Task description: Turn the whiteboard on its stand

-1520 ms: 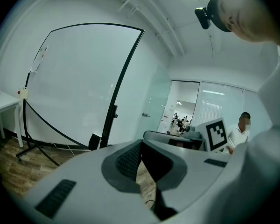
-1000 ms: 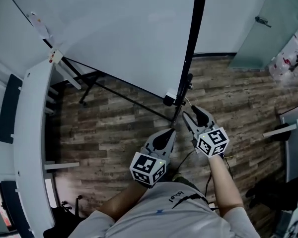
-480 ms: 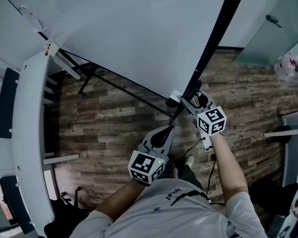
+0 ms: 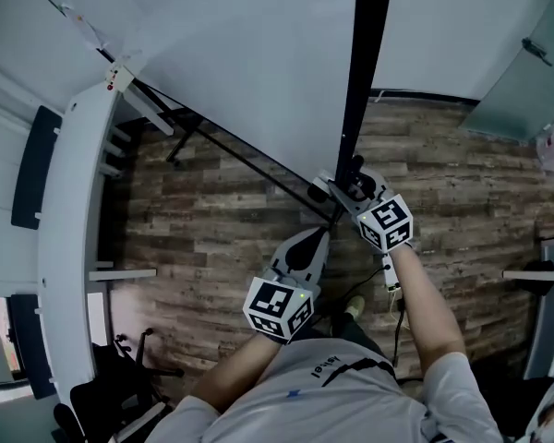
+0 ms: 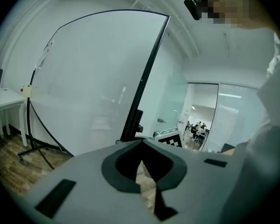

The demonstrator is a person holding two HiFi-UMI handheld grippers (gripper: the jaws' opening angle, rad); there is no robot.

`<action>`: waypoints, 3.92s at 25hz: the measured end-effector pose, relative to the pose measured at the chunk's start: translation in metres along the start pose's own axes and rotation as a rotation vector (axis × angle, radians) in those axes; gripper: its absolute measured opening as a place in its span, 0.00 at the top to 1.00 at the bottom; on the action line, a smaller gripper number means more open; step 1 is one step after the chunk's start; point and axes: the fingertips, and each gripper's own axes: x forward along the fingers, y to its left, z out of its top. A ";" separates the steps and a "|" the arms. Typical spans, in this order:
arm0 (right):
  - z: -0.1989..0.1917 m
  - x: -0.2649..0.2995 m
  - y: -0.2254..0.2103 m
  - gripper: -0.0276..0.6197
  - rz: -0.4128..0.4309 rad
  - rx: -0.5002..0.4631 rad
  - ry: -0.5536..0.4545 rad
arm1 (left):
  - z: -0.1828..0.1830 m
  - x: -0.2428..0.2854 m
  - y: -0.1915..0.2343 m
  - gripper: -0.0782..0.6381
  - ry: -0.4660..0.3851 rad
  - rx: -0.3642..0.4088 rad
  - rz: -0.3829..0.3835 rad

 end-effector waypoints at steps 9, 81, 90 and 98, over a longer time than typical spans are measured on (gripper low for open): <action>-0.005 -0.015 0.003 0.67 0.015 -0.025 -0.005 | -0.018 0.004 -0.022 0.88 -0.017 0.010 0.078; -0.040 -0.305 -0.009 0.67 -0.315 0.278 -0.003 | -0.056 0.028 -0.175 0.88 0.072 0.077 -0.137; -0.017 -0.306 0.058 0.88 -0.347 0.348 -0.084 | -0.049 -0.003 -0.188 0.88 0.101 0.096 -0.246; 0.005 -0.297 0.120 0.92 -0.508 0.354 -0.134 | -0.045 -0.047 -0.169 0.88 0.126 0.102 -0.386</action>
